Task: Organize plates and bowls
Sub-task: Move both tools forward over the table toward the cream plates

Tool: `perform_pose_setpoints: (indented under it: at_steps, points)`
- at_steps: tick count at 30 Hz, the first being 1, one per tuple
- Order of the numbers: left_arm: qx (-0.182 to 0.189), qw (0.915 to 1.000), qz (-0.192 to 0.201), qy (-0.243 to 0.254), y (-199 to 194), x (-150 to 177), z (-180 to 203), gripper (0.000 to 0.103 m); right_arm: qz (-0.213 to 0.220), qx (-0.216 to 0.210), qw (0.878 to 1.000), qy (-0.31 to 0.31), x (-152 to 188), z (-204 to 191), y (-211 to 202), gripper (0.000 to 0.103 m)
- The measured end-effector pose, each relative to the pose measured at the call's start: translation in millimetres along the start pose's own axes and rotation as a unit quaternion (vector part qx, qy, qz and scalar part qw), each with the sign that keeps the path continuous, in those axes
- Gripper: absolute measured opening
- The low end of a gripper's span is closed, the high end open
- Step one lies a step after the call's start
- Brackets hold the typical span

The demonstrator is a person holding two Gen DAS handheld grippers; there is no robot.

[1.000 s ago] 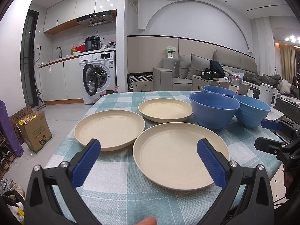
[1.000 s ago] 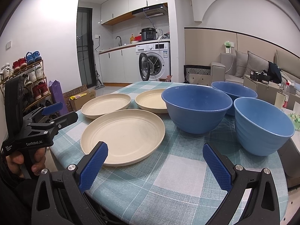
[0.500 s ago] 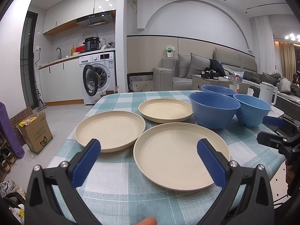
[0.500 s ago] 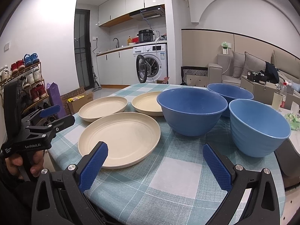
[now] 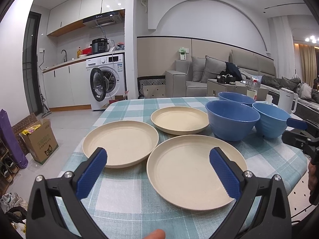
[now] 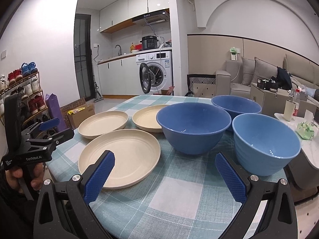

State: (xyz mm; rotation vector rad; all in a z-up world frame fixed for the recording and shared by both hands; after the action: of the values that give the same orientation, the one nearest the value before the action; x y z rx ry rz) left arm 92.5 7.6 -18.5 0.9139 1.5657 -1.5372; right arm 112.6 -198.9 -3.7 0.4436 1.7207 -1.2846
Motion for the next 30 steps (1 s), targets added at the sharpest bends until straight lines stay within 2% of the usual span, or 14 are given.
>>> perform_pose_setpoints:
  at_steps: [3,13,21,23,30]
  points:
    - [-0.005,1.0,-0.002,0.003,4,-6,-2,0.103,0.001,-0.004,1.0,0.0,-6,1,-1,0.103]
    - [0.009,0.9998,-0.018,0.006,14,-25,-2,0.103,0.005,0.008,1.0,-0.01,-24,9,-4,0.103]
    - [0.008,0.9999,-0.006,0.013,19,-46,-5,0.103,0.006,0.0,1.0,0.014,-44,24,-4,0.103]
    - [0.018,0.9998,-0.002,0.012,21,-52,-5,0.103,0.008,0.0,1.0,0.016,-50,28,-5,0.103]
    - [0.014,0.9998,-0.011,0.005,35,-68,-10,0.103,0.006,0.0,1.0,0.022,-70,37,0,0.103]
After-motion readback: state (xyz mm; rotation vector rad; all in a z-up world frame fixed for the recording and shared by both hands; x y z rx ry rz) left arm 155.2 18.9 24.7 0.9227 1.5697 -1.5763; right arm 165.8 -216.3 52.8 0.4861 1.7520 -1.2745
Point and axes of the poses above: each gripper's, at about its wrist camera, not at the fingertips, and y roughly the way its jaws point, z to its right, x to its underside, the point moved 9 cm from there along y, roughly the way its jaws point, and after that the axes turned 6 degrees about -z, right-handed, at the moved point
